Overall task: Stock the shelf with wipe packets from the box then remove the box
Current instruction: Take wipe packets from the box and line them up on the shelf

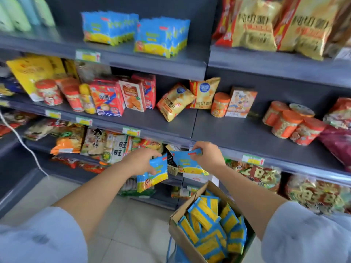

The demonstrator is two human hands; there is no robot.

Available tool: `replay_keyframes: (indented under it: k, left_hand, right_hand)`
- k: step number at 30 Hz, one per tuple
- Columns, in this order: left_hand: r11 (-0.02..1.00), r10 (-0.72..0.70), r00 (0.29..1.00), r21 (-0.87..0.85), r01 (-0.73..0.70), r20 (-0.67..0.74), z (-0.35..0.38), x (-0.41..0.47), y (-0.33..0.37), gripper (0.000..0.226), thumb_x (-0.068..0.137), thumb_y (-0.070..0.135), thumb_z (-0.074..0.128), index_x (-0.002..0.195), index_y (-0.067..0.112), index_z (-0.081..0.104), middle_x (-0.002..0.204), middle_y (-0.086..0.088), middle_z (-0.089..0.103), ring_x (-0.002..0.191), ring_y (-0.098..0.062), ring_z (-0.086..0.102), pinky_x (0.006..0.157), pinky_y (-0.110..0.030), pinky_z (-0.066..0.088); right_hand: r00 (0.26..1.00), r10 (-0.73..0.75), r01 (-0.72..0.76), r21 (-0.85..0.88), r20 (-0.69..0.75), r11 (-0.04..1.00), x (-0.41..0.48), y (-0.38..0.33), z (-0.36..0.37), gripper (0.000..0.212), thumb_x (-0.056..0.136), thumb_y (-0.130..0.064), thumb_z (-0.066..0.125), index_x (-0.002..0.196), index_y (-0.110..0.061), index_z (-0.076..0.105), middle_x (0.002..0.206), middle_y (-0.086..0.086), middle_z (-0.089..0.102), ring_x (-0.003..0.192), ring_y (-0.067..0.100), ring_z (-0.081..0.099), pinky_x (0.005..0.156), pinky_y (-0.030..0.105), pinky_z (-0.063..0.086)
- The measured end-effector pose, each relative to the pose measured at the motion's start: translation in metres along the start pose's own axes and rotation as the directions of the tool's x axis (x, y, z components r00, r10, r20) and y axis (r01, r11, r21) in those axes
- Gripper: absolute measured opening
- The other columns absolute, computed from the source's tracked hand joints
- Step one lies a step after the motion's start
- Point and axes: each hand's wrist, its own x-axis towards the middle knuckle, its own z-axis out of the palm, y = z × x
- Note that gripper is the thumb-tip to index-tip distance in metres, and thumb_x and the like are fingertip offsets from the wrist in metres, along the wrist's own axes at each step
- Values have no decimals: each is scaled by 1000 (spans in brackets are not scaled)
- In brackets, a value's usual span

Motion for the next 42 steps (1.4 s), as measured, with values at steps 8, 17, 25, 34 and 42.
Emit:
replay_keyframes:
  k: [8,17,25,34,42]
  left_hand:
    - [994,-84,986,54,93,-146,-71,-38,-52,47,76,17,79,116,18,55,120,-2,57,105,-20,54,82,-33,46]
    - [985,20,899,161,56,-437,-162,-71,-126,24,84,9,68,101,23,59,115,3,56,106,-19,53,79,-35,46]
    - [993,111,818,95,-70,-564,-236,-82,-178,24,82,10,71,91,28,58,99,7,53,92,-15,51,71,-31,41]
    - [977,118,756,-61,-204,-644,-299,-76,-210,24,75,4,76,90,20,66,93,7,59,88,-11,56,69,-25,41]
    - [955,148,726,-93,-281,-672,-349,-38,-224,25,72,4,79,89,20,67,88,15,60,87,-8,57,74,-25,44]
  right_hand:
    - [988,-139,135,-58,-73,989,23,-97,-6,19,85,-33,70,103,-26,69,91,-8,61,79,13,56,56,26,42]
    - [946,-274,272,-39,-170,962,58,-218,-3,24,86,-27,70,109,-23,68,111,0,66,95,20,59,73,30,49]
    - [886,-322,340,-6,-333,940,84,-306,-5,21,85,-25,70,106,-21,71,97,-2,66,92,18,59,68,23,38]
    - [814,-355,382,-37,-460,924,121,-367,-19,23,84,-32,71,105,-23,70,80,-6,55,71,9,50,59,24,36]
    - [816,-281,385,112,-505,916,181,-396,-37,21,82,-30,75,101,-23,71,80,-4,58,63,11,53,57,25,40]
